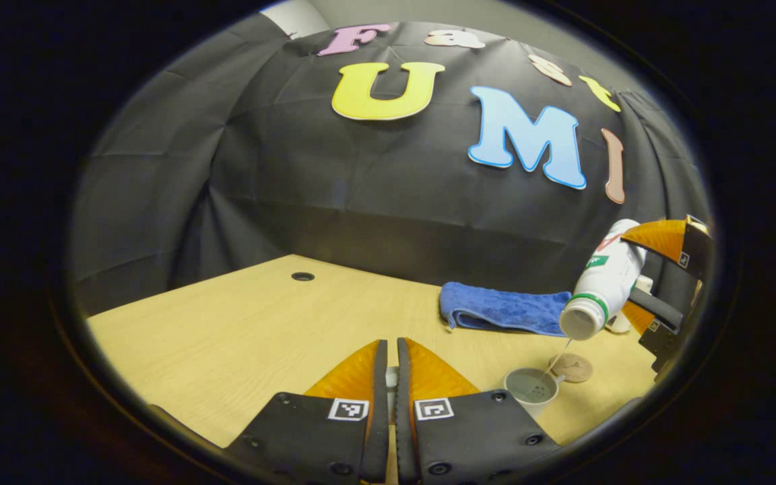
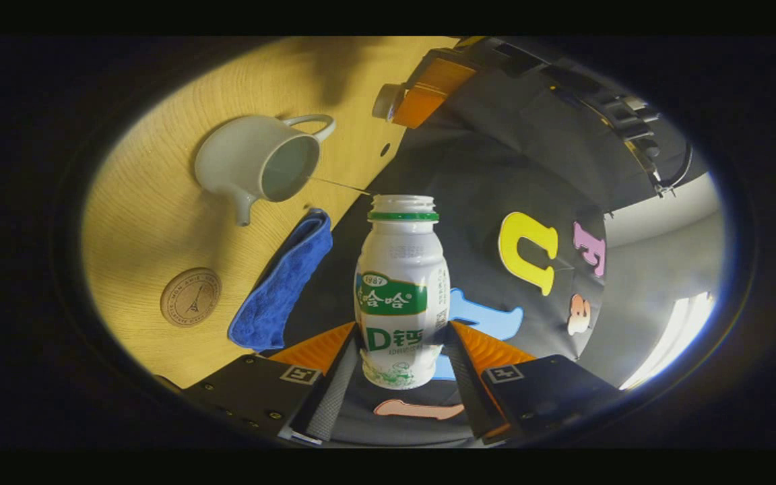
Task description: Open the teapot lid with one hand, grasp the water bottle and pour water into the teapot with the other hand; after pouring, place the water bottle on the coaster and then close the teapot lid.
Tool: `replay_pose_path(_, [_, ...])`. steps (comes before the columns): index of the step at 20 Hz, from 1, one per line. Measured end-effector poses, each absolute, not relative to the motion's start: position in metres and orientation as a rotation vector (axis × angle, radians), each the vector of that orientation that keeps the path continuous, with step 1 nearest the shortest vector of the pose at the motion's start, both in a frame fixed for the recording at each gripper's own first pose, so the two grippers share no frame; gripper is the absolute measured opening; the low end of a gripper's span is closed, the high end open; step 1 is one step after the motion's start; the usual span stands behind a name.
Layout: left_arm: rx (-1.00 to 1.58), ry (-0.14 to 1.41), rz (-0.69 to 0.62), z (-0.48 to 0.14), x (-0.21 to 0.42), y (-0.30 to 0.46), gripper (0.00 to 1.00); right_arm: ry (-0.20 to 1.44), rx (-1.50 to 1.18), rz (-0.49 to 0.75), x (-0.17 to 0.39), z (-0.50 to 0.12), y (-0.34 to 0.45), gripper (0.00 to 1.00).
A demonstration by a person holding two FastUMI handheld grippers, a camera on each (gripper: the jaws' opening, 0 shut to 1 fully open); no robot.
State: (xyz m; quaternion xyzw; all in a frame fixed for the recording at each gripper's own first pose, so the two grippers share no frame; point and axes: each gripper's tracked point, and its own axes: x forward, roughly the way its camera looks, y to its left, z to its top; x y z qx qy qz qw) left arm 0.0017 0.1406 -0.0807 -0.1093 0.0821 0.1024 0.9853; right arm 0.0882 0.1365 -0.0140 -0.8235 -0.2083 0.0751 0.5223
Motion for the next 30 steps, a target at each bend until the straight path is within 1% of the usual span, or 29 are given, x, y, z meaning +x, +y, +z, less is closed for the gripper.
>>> replay_pose_path(8, [-0.224,0.167,0.205,-0.08,0.001,0.141,0.14,-0.521,-2.001,0.185,0.084,-0.015,0.141,0.74])
replay_pose_path(11, [-0.227,0.167,0.198,-0.081,0.002,0.139,0.15,-0.493,-1.934,0.188,0.085,-0.018,0.137,0.74])
replay_pose_path(17, [-0.24,0.161,0.178,-0.078,0.003,0.135,0.15,-0.342,-1.62,0.196,0.084,-0.036,0.112,0.74])
replay_pose_path(18, [-0.24,0.16,0.173,-0.078,0.003,0.134,0.14,-0.314,-1.555,0.195,0.083,-0.039,0.107,0.73])
replay_pose_path(19, [-0.239,0.16,0.167,-0.08,0.003,0.131,0.11,-0.286,-1.488,0.191,0.081,-0.042,0.103,0.73])
replay_pose_path(20, [-0.235,0.158,0.162,-0.079,0.004,0.129,0.11,-0.259,-1.421,0.188,0.081,-0.045,0.099,0.73])
replay_pose_path(23, [-0.218,0.151,0.142,-0.075,0.005,0.122,0.11,-0.169,-1.225,0.18,0.077,-0.058,0.086,0.74])
replay_pose_path(24, [-0.212,0.15,0.136,-0.074,0.006,0.12,0.14,-0.14,-1.165,0.173,0.078,-0.059,0.083,0.73])
replay_pose_path(25, [-0.206,0.149,0.13,-0.075,0.006,0.118,0.15,-0.113,-1.104,0.169,0.079,-0.061,0.081,0.73])
replay_pose_path(28, [-0.199,0.138,0.103,-0.07,0.007,0.109,0.15,-0.036,-0.921,0.154,0.081,-0.066,0.076,0.74])
replay_pose_path(29, [-0.196,0.13,0.093,-0.067,0.007,0.105,0.11,-0.019,-0.862,0.143,0.08,-0.067,0.073,0.74])
replay_pose_path(30, [-0.194,0.122,0.085,-0.064,0.007,0.102,0.15,-0.005,-0.804,0.137,0.08,-0.072,0.07,0.74])
